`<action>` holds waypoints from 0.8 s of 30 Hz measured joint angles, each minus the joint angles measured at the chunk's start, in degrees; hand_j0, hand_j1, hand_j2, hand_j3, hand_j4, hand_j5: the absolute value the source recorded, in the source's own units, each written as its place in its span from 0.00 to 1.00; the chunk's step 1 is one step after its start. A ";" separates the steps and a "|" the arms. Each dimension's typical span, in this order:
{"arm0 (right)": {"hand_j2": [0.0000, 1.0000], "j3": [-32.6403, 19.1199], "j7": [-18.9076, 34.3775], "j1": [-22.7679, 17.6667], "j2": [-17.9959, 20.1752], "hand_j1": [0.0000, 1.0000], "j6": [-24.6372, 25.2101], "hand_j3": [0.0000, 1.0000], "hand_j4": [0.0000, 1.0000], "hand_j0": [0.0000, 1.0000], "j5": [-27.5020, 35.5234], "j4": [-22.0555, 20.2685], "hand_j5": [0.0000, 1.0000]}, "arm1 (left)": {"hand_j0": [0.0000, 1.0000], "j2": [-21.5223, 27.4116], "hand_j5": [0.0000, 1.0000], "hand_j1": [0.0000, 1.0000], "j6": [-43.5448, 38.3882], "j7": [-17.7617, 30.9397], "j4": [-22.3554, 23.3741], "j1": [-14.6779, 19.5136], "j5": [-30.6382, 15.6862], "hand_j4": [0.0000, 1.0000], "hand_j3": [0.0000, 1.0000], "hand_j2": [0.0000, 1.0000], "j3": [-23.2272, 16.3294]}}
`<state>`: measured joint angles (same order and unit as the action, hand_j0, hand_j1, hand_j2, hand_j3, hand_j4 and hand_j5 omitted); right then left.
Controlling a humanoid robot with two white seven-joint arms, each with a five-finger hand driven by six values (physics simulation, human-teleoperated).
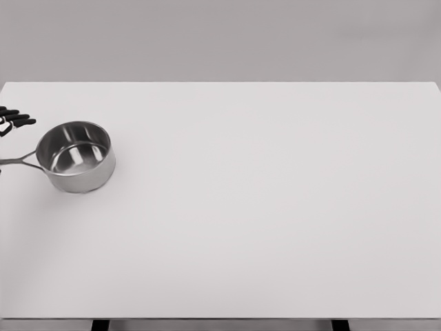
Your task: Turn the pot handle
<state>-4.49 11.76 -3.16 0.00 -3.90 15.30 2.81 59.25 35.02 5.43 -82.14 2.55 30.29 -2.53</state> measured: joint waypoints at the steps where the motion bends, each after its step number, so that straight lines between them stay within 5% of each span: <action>1: 1.00 0.00 -0.01 0.00 0.00 1.00 0.00 1.00 1.00 1.00 0.00 0.00 1.00 | 1.00 -0.07 1.00 1.00 0.00 0.02 0.12 0.09 0.01 1.00 1.00 1.00 -0.04; 24: 1.00 0.00 -0.01 0.00 0.00 1.00 0.02 1.00 1.00 1.00 0.00 0.00 1.00 | 1.00 -3.84 1.00 1.00 0.00 0.13 4.58 4.48 1.82 1.00 1.00 1.00 -0.55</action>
<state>-4.49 11.76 -3.16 0.00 -3.88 15.30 2.81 55.41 35.03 5.56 -77.56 7.03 32.11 -3.09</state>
